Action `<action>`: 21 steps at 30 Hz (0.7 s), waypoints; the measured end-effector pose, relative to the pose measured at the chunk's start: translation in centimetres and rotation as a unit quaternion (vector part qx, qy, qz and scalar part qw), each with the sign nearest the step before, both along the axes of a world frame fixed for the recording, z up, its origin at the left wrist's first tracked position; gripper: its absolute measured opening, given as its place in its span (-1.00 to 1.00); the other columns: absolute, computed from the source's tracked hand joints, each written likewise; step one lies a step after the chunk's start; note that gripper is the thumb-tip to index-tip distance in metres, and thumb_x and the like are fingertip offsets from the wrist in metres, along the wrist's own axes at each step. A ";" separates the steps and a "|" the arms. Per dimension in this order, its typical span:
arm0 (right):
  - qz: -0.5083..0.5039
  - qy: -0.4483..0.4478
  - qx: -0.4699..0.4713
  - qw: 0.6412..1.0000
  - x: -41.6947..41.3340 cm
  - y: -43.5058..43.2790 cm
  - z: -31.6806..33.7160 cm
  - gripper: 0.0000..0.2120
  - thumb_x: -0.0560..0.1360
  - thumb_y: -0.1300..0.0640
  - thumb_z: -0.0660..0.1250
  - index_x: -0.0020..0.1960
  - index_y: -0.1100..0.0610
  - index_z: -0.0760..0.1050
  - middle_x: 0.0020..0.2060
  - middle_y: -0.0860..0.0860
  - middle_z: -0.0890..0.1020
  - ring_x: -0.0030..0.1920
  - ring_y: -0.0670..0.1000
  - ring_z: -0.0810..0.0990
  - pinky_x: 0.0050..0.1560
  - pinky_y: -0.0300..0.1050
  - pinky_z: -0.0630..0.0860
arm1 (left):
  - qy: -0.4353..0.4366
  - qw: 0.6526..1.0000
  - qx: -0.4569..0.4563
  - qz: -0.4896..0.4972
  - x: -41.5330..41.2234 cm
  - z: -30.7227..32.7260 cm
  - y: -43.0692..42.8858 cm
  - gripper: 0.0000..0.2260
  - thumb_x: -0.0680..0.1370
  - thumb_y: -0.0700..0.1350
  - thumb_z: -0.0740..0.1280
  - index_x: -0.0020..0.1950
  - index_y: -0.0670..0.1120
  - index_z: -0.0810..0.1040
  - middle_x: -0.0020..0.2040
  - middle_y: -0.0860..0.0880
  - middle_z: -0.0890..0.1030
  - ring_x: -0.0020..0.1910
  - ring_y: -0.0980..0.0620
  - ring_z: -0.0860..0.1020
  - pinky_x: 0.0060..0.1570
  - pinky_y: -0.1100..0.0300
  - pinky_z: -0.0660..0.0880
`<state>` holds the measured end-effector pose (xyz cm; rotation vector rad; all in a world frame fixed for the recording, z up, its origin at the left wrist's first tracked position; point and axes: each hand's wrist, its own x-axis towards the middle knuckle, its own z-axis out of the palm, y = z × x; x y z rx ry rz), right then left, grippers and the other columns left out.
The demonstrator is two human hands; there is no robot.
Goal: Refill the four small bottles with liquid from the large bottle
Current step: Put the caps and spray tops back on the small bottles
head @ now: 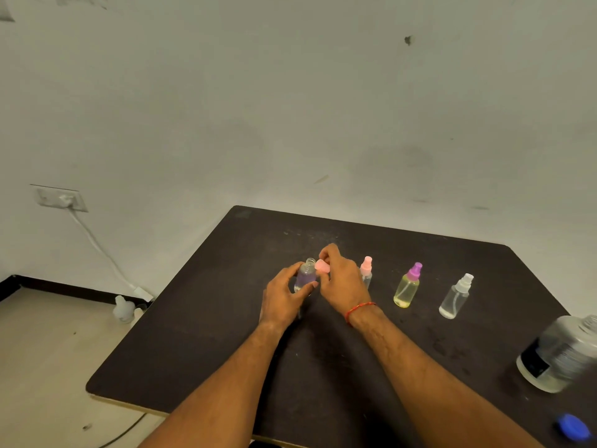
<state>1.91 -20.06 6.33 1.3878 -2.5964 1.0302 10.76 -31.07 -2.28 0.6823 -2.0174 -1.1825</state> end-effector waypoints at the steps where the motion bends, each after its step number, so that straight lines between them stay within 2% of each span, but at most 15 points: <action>1: 0.001 0.003 0.008 1.000 -0.1 0.1 0.3 -0.70 0.49 0.22 0.42 0.14 0.10 0.39 0.00 0.11 0.65 -0.02 0.08 0.63 0.13 0.02 0.59 | -0.001 1.000 -0.002 0.000 0.0 0.0 0.0 -0.54 0.48 0.14 0.50 0.36 0.11 0.55 0.18 0.18 0.62 0.17 0.20 0.58 0.19 0.18 0.56; 7: 0.038 0.018 -0.002 0.999 -0.7 0.3 0.9 -0.75 0.46 0.26 0.42 0.14 0.12 0.59 0.05 0.07 0.64 0.08 0.02 0.56 0.22 -0.03 0.52 | -0.005 1.000 -0.002 -0.006 0.0 0.1 0.2 -0.54 0.49 0.08 0.52 0.36 0.08 0.55 0.17 0.18 0.60 0.14 0.21 0.57 0.16 0.28 0.52; 10: 0.054 0.009 -0.011 0.998 -0.9 0.2 1.1 -0.72 0.47 0.30 0.40 0.16 0.12 0.58 0.07 0.06 0.64 0.09 0.02 0.57 0.20 -0.07 0.53 | -0.012 1.000 -0.008 -0.008 0.0 0.1 0.2 -0.54 0.49 0.10 0.51 0.36 0.08 0.54 0.17 0.21 0.59 0.14 0.22 0.56 0.13 0.34 0.49; 14: 0.065 -0.006 -0.004 0.998 -1.3 -0.3 1.3 -0.80 0.51 0.26 0.35 0.08 0.05 0.51 -0.02 0.00 0.63 -0.02 -0.03 0.57 0.09 -0.12 0.55 | -0.019 1.000 -0.012 -0.008 -0.1 0.1 0.3 -0.54 0.50 0.12 0.50 0.37 0.10 0.53 0.16 0.23 0.57 0.14 0.23 0.55 0.11 0.36 0.46; 18: 0.068 -0.024 -0.014 0.997 -1.4 -0.8 1.4 -0.79 0.53 0.26 0.33 0.12 0.06 0.58 0.02 -0.01 0.65 0.03 -0.05 0.57 0.15 -0.15 0.53 | -0.021 1.000 -0.018 -0.005 -0.1 0.0 0.2 -0.53 0.49 0.14 0.50 0.38 0.11 0.53 0.18 0.22 0.59 0.14 0.24 0.56 0.14 0.34 0.48; 21: 0.059 -0.029 -0.013 0.998 -1.3 -1.1 1.3 -0.77 0.54 0.25 0.34 0.17 0.10 0.60 0.08 0.03 0.65 0.08 -0.03 0.57 0.18 -0.18 0.48 | -0.021 1.000 -0.017 -0.001 0.0 0.2 0.4 -0.54 0.49 0.13 0.50 0.37 0.13 0.53 0.11 0.29 0.55 0.08 0.33 0.53 0.05 0.49 0.40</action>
